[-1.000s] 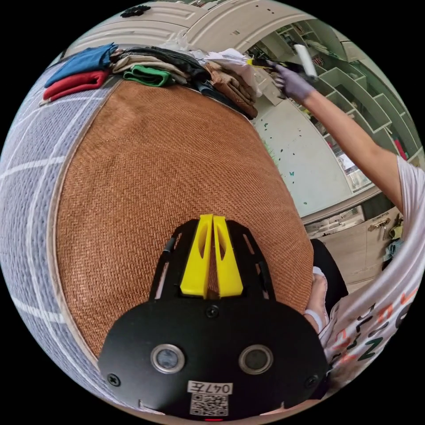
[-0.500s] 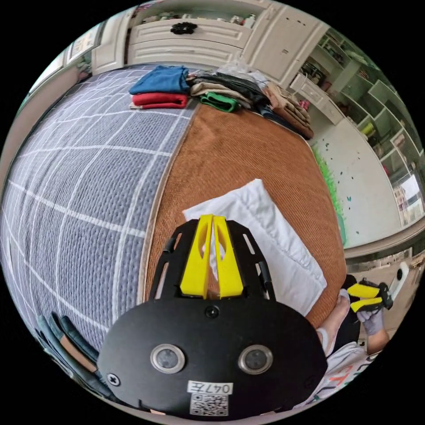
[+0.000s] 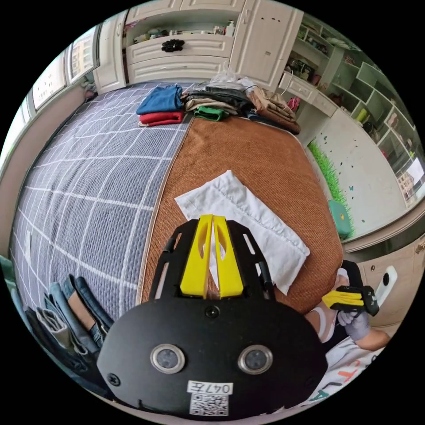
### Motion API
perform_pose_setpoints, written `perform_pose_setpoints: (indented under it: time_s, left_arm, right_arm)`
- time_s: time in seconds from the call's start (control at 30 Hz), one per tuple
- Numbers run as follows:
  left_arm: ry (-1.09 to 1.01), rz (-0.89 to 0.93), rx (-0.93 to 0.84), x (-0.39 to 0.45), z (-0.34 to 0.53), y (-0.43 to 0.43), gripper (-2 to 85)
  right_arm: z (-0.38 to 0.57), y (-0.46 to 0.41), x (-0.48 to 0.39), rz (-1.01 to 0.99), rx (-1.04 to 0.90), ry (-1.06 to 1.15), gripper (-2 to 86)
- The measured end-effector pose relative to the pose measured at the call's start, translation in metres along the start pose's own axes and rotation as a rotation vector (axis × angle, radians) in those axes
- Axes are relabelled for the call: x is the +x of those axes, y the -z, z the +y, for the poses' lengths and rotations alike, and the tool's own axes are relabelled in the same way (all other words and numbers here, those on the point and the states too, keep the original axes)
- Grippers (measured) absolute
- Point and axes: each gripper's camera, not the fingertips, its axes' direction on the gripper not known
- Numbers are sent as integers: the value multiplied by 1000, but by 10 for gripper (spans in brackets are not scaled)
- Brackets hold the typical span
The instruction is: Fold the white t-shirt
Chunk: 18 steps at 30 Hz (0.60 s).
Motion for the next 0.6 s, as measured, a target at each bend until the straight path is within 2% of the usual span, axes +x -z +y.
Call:
perform_pose_setpoints:
  time_s: [0.1, 0.17, 0.27, 0.43, 0.6]
  left_arm:
    - [88, 91, 1, -26, 36, -21, -10]
    - [122, 78, 40, -37, 43, -16, -10]
    - [214, 39, 82, -54, 64, -19, -10]
    - [470, 110, 14, -107, 104, -49, -10]
    - [582, 201, -28, -136, 134, -75, -10]
  right_arm:
    - [6, 0, 5, -19, 1, -24, -4]
    - [7, 2, 2, -6, 4, -3, 2]
    - [0, -2, -16, 25, -24, 86, 24]
    - [-28, -23, -63, 99, -98, 286, 57]
    - [-51, -56, -112, 207, -158, 495, 78]
